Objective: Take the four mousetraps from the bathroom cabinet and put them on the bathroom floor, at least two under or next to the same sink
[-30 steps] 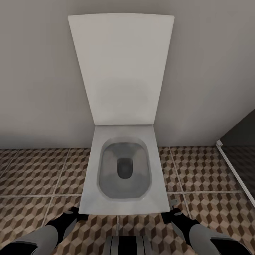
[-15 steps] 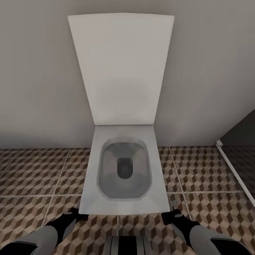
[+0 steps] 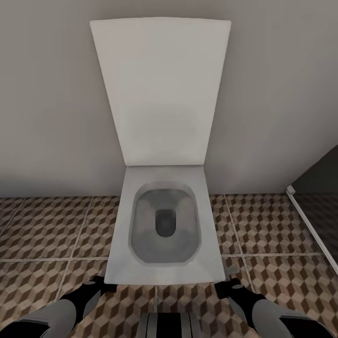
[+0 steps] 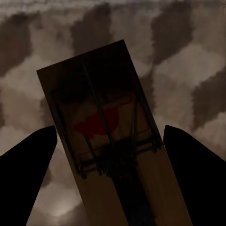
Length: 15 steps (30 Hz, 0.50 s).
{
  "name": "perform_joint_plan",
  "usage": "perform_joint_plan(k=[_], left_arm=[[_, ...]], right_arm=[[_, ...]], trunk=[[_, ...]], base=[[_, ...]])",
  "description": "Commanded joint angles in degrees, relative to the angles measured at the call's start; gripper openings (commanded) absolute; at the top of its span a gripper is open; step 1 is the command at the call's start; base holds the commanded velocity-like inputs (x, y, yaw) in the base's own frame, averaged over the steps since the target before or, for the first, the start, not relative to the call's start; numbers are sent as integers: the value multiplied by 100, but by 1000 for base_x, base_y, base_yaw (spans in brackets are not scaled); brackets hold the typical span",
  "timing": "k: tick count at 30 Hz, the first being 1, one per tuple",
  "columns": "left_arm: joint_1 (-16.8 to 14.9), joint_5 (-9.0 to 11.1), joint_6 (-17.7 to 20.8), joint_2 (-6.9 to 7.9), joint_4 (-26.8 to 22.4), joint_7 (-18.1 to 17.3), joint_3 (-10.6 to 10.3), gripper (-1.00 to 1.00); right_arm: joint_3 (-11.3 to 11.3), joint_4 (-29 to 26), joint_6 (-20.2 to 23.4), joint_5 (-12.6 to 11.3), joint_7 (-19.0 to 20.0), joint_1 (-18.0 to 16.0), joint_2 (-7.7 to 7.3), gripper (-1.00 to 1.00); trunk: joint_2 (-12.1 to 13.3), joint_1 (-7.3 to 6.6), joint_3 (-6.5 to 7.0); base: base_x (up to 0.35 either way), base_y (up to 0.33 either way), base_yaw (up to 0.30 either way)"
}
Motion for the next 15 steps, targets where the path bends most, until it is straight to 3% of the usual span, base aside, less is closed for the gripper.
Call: perform_joint_plan(k=[1, 7, 15], left_arm=[[-1, 50, -8, 3, -2, -14, -46, -100], [-1, 78, -59, 12, 3, -14, -46, -100], [-1, 81, -65, 13, 30, -14, -45, -100]], right_arm=[[-36, 7, -5, 18, -10, -4, -18, -100], [-34, 7, -9, -386, -10, -3, -229, -100], [-33, 7, -12, -459, -10, -3, -269, -100]], trunk=[[-1, -1, -3], [-1, -1, -3], [-1, -1, -3]], base=[[0, 0, 0], [0, 0, 0], [0, 0, 0]])
